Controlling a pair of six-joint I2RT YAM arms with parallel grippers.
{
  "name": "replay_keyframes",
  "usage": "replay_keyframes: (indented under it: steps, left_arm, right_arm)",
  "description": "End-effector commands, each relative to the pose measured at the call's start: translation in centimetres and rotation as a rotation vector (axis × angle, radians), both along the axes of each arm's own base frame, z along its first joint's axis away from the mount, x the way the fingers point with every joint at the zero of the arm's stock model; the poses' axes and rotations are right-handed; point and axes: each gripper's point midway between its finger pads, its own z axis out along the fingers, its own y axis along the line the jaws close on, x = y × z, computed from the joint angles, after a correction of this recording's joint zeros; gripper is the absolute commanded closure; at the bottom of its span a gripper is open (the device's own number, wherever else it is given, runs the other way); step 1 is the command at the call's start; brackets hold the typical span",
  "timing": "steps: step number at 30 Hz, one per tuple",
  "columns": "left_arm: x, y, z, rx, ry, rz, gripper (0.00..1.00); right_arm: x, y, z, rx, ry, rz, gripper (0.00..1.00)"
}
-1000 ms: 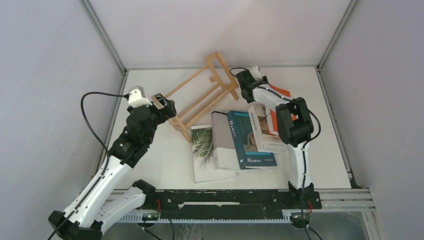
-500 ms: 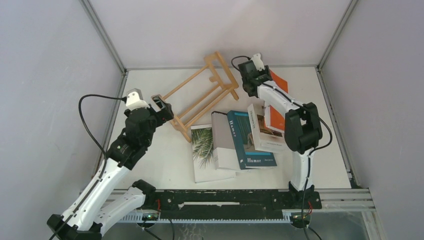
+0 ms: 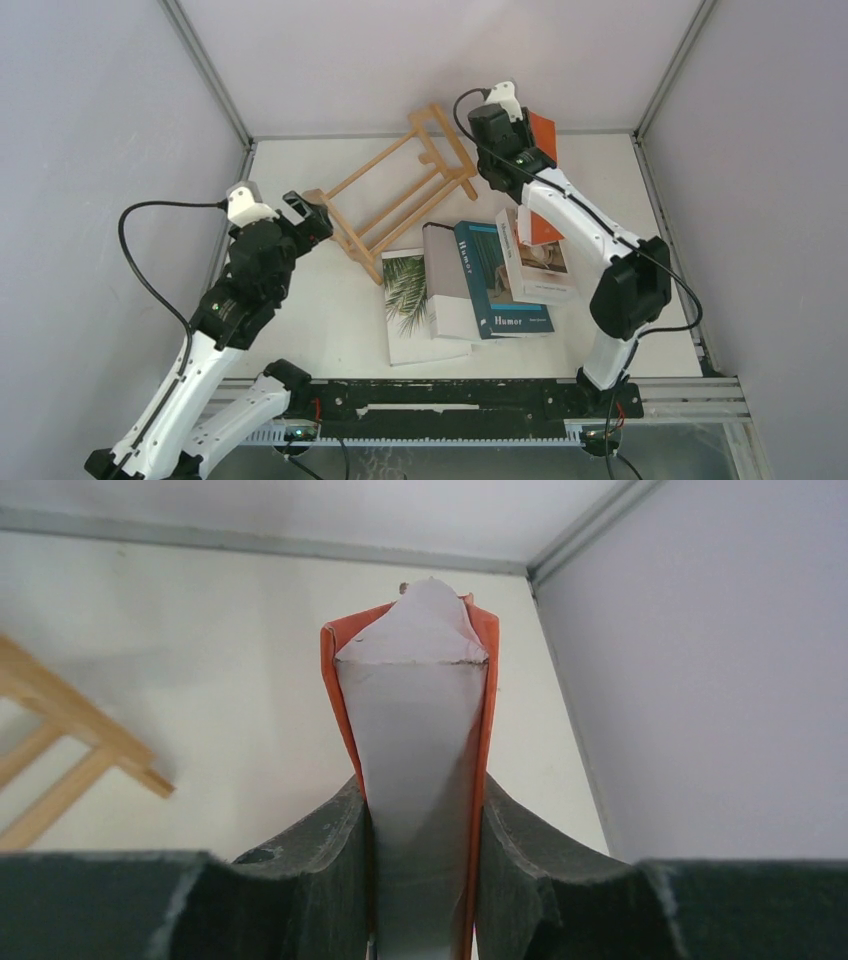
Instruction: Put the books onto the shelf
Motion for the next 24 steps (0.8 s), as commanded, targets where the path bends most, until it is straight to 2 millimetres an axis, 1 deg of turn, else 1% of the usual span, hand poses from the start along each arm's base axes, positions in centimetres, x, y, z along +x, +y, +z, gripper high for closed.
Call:
replay_keyframes:
  steps: [1, 7, 12, 16, 19, 24]
  left_arm:
    - [-0.9, 0.7, 2.8, -0.067, -0.053, 0.032, 0.00]
    - [-1.8, 1.2, 2.8, -0.079, -0.057, 0.041, 0.00]
    - [-2.2, 1.4, 2.6, -0.091, -0.057, 0.045, 0.00]
    - [-2.5, 1.5, 2.4, -0.103, -0.055, 0.047, 0.00]
    - [-2.7, 1.6, 2.2, -0.111, -0.052, 0.050, 0.00]
    - [-2.9, 1.8, 1.9, -0.114, -0.042, 0.056, 0.00]
  right_arm:
    - [-2.3, 2.0, 8.1, 0.058, -0.185, 0.075, 0.63]
    - [-5.2, 5.9, 12.3, 0.081, -0.270, 0.208, 0.63]
    - [-7.5, 9.3, 14.7, 0.168, -0.321, 0.349, 0.63]
    - [-9.4, 12.6, 16.0, 0.272, -0.339, 0.496, 0.63]
    - [-10.6, 15.2, 16.6, 0.359, -0.342, 0.610, 0.63]
    - [-12.0, 19.3, 17.3, 0.462, -0.346, 0.770, 0.63]
